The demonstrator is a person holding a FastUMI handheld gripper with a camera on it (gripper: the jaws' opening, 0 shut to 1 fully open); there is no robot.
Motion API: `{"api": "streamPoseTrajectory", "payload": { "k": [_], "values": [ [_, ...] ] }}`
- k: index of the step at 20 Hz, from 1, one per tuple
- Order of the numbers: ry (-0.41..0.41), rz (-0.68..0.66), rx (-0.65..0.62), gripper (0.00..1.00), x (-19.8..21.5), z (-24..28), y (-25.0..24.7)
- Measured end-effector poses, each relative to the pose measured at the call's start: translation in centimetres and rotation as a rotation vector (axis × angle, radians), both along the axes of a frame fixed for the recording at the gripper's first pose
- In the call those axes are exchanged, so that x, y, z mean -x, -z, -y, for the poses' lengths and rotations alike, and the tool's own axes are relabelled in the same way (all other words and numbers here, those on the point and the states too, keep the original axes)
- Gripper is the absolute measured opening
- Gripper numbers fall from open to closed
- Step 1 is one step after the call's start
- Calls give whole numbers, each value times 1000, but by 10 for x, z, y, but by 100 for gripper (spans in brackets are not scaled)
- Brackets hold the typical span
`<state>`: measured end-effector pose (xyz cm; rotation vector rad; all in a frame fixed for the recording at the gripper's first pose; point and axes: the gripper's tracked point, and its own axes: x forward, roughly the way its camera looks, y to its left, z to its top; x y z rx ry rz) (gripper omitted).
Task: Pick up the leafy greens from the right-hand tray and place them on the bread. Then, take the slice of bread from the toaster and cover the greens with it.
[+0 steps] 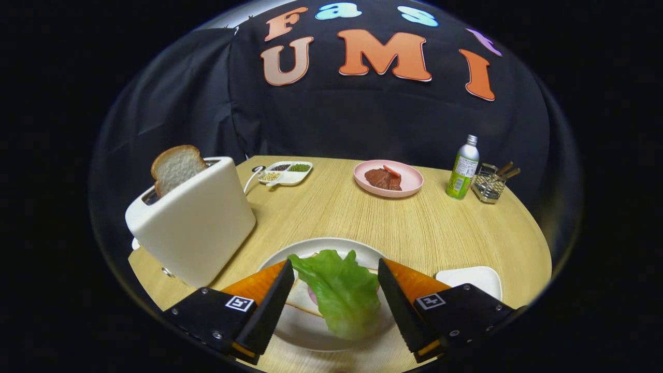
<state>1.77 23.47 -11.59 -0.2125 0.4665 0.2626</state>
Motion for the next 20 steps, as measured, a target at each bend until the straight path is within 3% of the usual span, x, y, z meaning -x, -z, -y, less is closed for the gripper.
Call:
{"api": "streamPoseTrajectory", "payload": {
  "k": [10,20],
  "values": [
    [-9,115,20,98,5,-70,-82],
    [-31,155,-40,98,9,-168,-115]
  ]
}}
